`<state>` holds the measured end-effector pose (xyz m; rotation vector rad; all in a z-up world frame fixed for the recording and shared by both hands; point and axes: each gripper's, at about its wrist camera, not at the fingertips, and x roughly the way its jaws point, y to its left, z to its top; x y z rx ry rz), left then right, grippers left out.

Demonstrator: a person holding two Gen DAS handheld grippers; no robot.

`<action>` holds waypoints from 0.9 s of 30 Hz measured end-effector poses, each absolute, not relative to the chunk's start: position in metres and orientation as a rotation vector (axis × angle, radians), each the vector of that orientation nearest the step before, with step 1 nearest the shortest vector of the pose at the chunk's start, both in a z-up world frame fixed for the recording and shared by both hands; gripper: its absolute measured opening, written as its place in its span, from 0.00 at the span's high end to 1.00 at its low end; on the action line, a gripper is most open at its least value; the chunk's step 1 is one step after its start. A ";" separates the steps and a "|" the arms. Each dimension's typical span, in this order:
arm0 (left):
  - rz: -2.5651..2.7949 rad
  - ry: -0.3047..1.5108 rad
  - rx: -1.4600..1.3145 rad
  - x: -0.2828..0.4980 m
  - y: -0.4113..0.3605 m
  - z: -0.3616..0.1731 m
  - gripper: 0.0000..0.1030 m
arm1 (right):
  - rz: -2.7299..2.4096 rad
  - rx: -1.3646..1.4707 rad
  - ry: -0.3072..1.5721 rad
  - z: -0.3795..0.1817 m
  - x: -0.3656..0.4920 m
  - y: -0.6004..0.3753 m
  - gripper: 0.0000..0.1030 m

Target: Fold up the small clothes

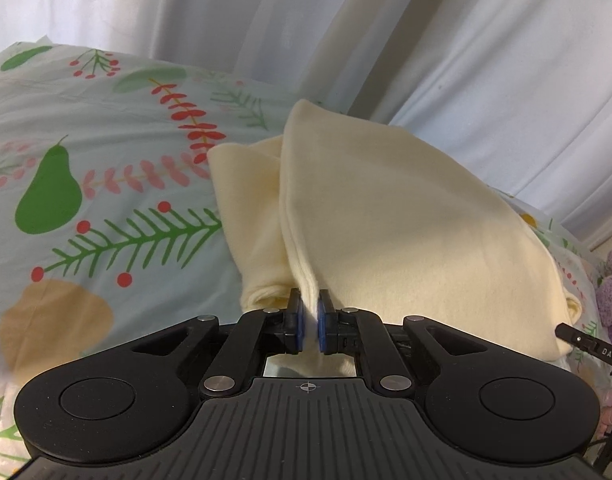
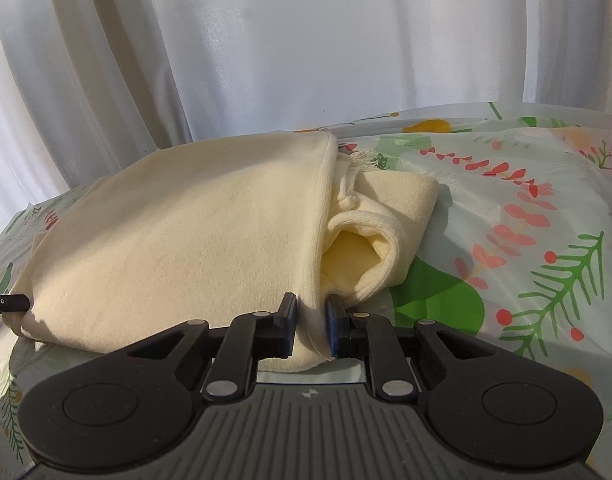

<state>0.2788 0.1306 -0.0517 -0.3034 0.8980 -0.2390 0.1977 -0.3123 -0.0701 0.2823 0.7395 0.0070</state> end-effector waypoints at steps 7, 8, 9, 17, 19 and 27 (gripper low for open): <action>-0.206 0.935 -0.291 0.281 0.141 -0.061 0.91 | -0.054 0.302 0.745 -0.077 0.197 -0.326 0.94; -0.203 0.947 -0.272 0.281 0.139 -0.066 0.91 | -0.047 0.254 0.738 -0.080 0.197 -0.320 0.94; -0.208 0.940 -0.250 0.280 0.137 -0.064 0.91 | -0.044 0.203 0.732 -0.079 0.196 -0.315 0.94; -0.184 0.848 -0.310 0.285 0.169 -0.043 0.57 | -0.099 0.078 0.622 -0.045 0.192 -0.307 0.83; -0.200 0.873 -0.370 0.296 0.175 -0.050 0.56 | -0.087 0.079 0.586 -0.041 0.199 -0.300 0.83; -0.265 0.946 -0.549 0.323 0.173 -0.079 0.45 | -0.090 -0.022 0.635 -0.063 0.246 -0.266 0.83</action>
